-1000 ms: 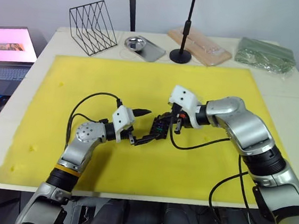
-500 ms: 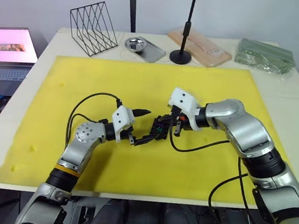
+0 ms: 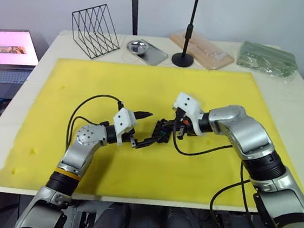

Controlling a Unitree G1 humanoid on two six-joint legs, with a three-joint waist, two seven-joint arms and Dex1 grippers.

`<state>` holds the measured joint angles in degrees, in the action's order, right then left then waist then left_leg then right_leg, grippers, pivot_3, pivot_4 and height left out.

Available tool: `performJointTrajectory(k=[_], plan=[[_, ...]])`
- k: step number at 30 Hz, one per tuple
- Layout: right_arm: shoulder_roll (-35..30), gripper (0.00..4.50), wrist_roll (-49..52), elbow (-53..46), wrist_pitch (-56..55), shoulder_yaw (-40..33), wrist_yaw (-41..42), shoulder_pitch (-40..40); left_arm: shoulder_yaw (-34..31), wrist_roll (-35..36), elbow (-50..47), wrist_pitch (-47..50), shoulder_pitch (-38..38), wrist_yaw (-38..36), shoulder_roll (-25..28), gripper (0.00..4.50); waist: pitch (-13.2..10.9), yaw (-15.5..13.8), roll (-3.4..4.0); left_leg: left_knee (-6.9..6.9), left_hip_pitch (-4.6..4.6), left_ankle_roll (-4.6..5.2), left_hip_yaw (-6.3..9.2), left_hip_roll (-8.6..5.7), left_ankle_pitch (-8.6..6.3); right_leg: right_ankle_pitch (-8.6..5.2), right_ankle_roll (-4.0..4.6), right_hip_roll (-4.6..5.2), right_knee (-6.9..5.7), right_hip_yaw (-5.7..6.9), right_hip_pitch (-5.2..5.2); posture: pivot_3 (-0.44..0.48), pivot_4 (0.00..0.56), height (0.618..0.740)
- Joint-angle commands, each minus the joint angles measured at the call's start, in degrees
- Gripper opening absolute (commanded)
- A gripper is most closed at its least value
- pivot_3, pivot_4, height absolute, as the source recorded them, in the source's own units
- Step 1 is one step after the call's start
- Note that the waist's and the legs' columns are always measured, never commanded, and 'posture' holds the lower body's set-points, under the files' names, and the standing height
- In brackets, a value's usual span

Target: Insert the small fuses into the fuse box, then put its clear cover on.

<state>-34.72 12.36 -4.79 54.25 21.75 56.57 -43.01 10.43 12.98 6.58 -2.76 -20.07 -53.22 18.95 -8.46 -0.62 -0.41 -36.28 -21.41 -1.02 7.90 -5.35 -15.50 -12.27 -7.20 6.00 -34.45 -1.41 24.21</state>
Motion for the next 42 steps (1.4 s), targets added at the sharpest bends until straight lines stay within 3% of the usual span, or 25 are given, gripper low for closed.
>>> performJointTrajectory(k=[1, 17, 42], plan=[[0.26, 0.04, 0.13, 1.12, -1.79, 0.92, 0.89, 1.3, -0.32, -0.03, -1.6, -0.37, -0.41, 0.23, 0.2, 4.5, 0.0, 0.01, 0.0, 0.0, 0.0, 0.0, 0.0, 0.0, 0.0, 0.0, 0.0, 0.0, 0.0, 0.0, 0.0, 0.0, 0.15, 0.74], [-1.32, 0.04, 3.14, -4.06, -4.48, -4.4, 2.37, -0.74, -0.35, -0.16, 0.3, -1.35, -1.75, -0.42, 0.08, 4.5, -0.02, -0.02, 0.02, 0.01, -0.1, 0.0, 0.0, 0.0, 0.0, 0.0, 0.0, 0.0, 0.01, 0.0, 0.12, 0.0, 0.15, 0.74], [-3.91, 0.04, 5.38, -5.87, -4.01, -5.23, 1.73, 0.2, -0.26, -0.08, 0.29, -1.6, -1.64, -0.94, 0.14, 4.5, -0.03, -0.02, 0.02, 0.02, -0.11, 0.0, 0.0, 0.0, 0.0, 0.0, 0.0, 0.0, 0.01, 0.0, 0.13, 0.0, 0.15, 0.74]])
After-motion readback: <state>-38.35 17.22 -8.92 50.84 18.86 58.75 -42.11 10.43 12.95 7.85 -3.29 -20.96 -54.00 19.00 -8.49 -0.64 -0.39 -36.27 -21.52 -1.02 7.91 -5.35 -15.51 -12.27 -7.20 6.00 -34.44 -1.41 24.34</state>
